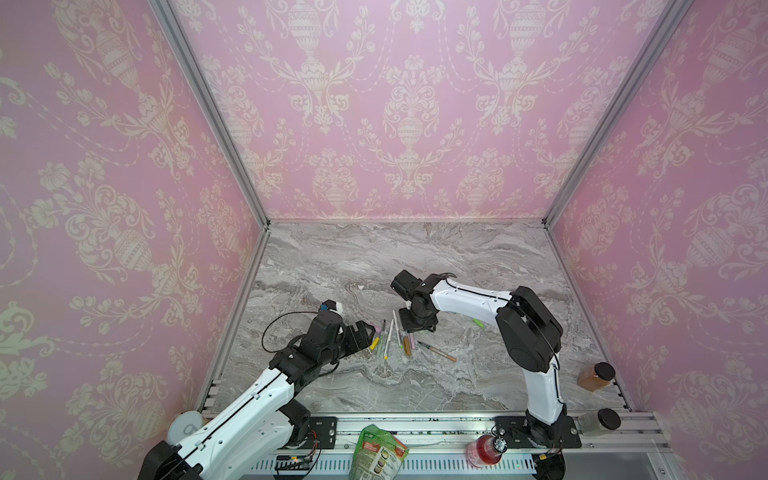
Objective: Insert the pens into the pen caps
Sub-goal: 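Move the right gripper to the pen cluster and grasp the pink pen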
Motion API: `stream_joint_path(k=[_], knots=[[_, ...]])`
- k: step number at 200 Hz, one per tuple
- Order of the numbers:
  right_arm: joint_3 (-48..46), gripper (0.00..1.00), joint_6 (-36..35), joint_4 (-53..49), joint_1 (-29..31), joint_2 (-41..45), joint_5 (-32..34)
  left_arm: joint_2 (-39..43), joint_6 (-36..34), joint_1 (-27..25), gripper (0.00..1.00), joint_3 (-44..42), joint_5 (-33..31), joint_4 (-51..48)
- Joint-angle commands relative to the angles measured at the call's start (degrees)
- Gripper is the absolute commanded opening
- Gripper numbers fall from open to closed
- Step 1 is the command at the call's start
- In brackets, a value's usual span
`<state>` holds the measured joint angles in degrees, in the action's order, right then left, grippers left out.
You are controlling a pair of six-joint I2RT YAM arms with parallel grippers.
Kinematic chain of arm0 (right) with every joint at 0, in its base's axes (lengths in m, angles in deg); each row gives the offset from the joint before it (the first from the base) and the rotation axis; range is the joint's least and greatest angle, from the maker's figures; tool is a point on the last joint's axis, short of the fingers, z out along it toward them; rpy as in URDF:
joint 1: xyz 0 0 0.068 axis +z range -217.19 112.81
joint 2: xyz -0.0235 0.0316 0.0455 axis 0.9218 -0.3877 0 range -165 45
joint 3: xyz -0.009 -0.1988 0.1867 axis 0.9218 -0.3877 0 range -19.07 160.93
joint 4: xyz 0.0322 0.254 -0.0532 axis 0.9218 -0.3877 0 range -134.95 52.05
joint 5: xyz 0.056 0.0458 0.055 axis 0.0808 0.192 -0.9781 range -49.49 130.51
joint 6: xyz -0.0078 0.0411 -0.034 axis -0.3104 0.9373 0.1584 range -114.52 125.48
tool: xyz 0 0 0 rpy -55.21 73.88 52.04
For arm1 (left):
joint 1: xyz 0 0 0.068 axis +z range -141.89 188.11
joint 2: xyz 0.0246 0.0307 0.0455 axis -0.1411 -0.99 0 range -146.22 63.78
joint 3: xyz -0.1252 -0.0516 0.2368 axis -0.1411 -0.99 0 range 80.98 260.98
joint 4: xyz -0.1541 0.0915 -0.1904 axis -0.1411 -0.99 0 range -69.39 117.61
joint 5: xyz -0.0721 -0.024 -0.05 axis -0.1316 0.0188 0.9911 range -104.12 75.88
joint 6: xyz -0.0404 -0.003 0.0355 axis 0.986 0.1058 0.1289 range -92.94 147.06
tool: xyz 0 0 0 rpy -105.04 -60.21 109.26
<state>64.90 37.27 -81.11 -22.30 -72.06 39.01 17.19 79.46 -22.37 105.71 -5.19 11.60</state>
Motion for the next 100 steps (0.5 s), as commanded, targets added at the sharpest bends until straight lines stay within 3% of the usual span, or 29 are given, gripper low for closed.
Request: stream_joint_path(k=[1,42,100], knots=[[3.35,0.32,1.24,-0.95,0.92,-1.99,0.93,0.18,-1.86,0.51,0.95,2.14,0.67,-1.48],[7.55,0.22,0.76,-5.67,1.92,-5.37,4.10,-0.78,-4.00,1.10,0.96,2.79,0.83,-1.57],[13.64,0.08,1.27,-8.73,1.92,-8.99,2.85,-4.09,-8.49,2.15,0.97,6.68,1.09,-3.40]])
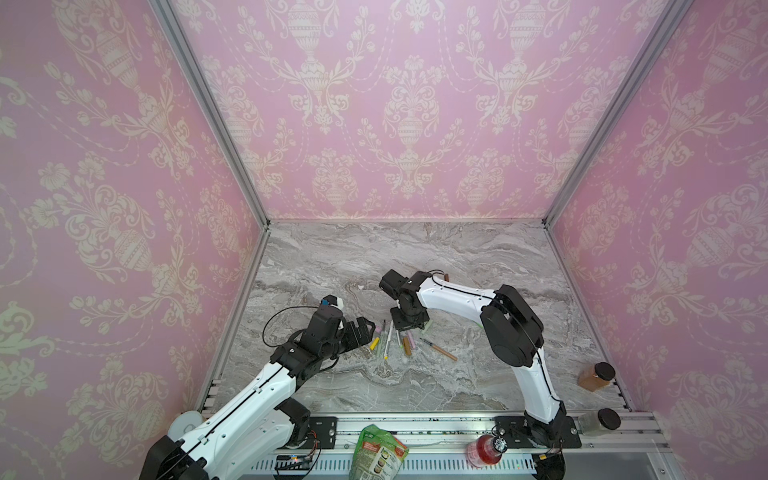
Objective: Insert the pens into the pen caps
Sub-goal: 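Move the right gripper to the pen cluster and grasp the pink pen, then lift the pink pen toward the left gripper while the left gripper closes on it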
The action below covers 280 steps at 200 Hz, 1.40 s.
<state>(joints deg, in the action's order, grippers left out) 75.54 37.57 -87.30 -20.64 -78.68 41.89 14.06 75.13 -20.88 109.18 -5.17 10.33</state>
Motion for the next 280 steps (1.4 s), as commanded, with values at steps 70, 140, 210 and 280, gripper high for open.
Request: stream_joint_path(k=[70,140,210,280], knots=[[8.41,0.04,3.85,4.32,-2.07,9.21,-5.86,2.32,-13.76,0.76,0.97,8.69,9.08,-1.46],[0.29,0.03,11.27,23.35,-4.03,18.37,-29.38,5.96,-7.92,0.70,0.93,3.01,16.15,13.83],[-3.79,0.02,12.38,29.60,-3.95,20.99,-32.94,2.90,-7.81,1.24,0.81,4.02,15.34,18.44],[-8.36,0.00,12.60,34.93,-3.76,23.86,-33.31,0.47,-7.47,2.54,0.56,6.07,15.88,18.04]])
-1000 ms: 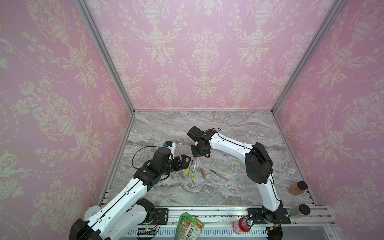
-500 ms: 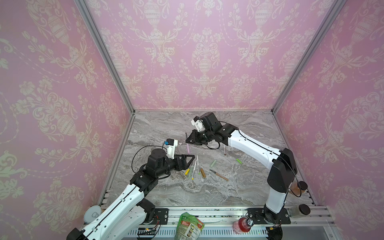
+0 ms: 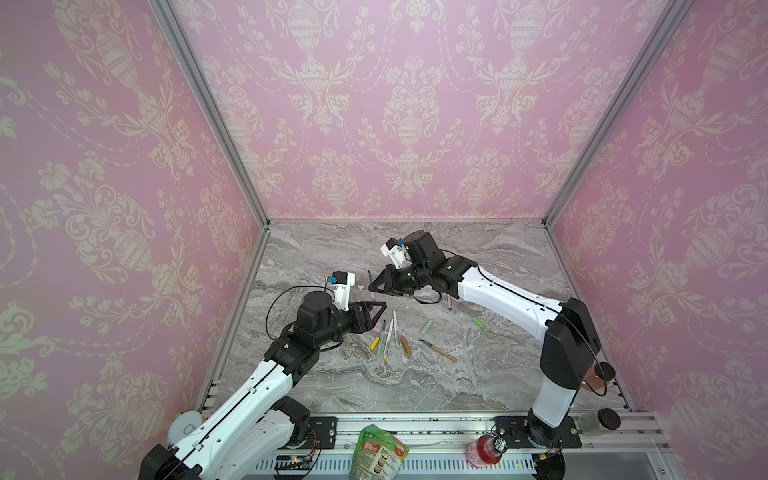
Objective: Insert the pens into the pen caps
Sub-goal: 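Lift the pink pen toward the left gripper while the left gripper closes on it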
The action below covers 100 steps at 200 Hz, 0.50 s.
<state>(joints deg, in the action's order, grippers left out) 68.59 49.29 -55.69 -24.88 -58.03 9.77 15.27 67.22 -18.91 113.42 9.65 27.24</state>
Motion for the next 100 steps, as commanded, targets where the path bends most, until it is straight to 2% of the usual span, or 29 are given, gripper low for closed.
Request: stream_joint_path(k=[1,47,100], knots=[[-1.51,0.00,0.90,3.41,0.49,3.24,-1.22,-0.76,0.49,0.57,0.56,1.87,1.13,1.18],[-3.09,0.00,1.23,5.32,0.50,4.11,-1.70,-2.16,1.41,0.72,0.44,1.92,1.54,2.38],[-4.64,0.00,0.94,5.62,0.55,5.15,-1.27,-0.57,1.02,0.70,0.24,2.20,-0.73,-0.04]])
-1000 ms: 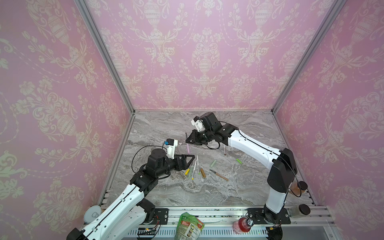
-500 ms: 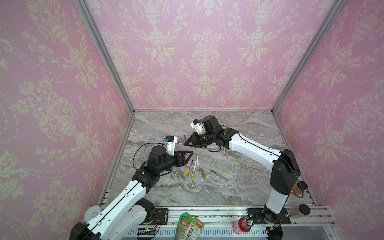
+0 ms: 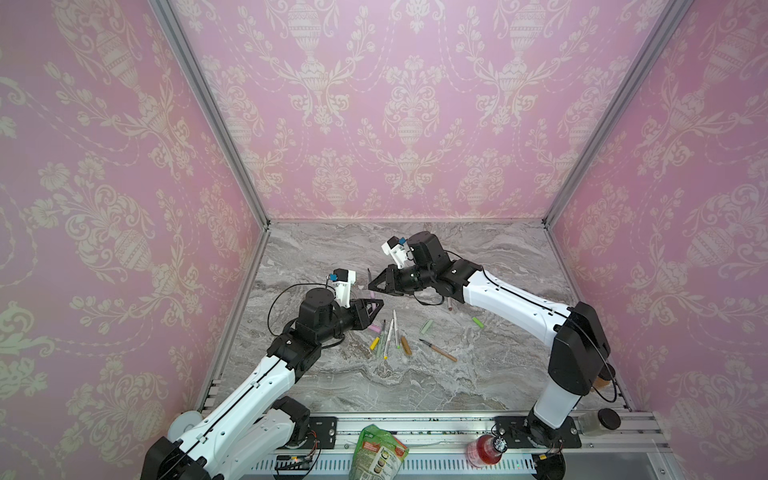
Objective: Insert the pens into the pen caps
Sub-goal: 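Lift the pink pen toward the left gripper while the left gripper closes on it, then release the pink pen and grasp the pink cap on the table with the right gripper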
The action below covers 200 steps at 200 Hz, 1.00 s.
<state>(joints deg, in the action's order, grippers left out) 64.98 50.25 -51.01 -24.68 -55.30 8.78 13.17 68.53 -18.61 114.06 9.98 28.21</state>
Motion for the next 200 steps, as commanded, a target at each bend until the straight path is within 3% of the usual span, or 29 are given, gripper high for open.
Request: stream_joint_path(k=[1,55,71,87,95,114,131,147,200], knots=[[-1.06,0.00,-0.03,1.03,0.42,2.40,-0.32,1.59,-0.32,0.42,0.24,1.60,-1.11,-1.11],[-0.56,0.01,-1.47,-0.48,0.38,2.99,0.08,4.91,-3.90,0.38,0.06,2.20,-8.01,-8.44],[-0.20,0.05,-2.02,-1.36,0.32,2.74,0.26,5.24,-5.27,0.47,0.01,2.73,-9.38,-10.64],[0.45,0.15,-2.71,-2.45,0.34,2.52,0.53,5.41,-7.06,0.44,0.00,3.53,-10.92,-13.29],[0.75,0.26,-3.15,-3.03,0.32,2.64,1.14,5.73,-7.81,0.50,0.00,4.04,-12.61,-15.40],[1.51,0.38,-5.03,-5.92,0.32,2.49,3.97,7.25,-9.17,0.49,0.00,5.52,-20.05,-22.74],[3.33,0.39,-7.26,-10.86,0.35,1.03,7.20,9.01,-9.59,0.53,0.00,6.41,-28.44,-29.04],[5.91,0.38,-10.06,-16.13,0.44,-1.72,8.88,10.56,-10.37,0.70,0.00,6.95,-32.61,-32.49],[19.01,0.35,-25.23,-35.50,4.64,-16.93,18.05,15.35,-10.82,0.80,0.00,6.05,-33.81,-34.55]])
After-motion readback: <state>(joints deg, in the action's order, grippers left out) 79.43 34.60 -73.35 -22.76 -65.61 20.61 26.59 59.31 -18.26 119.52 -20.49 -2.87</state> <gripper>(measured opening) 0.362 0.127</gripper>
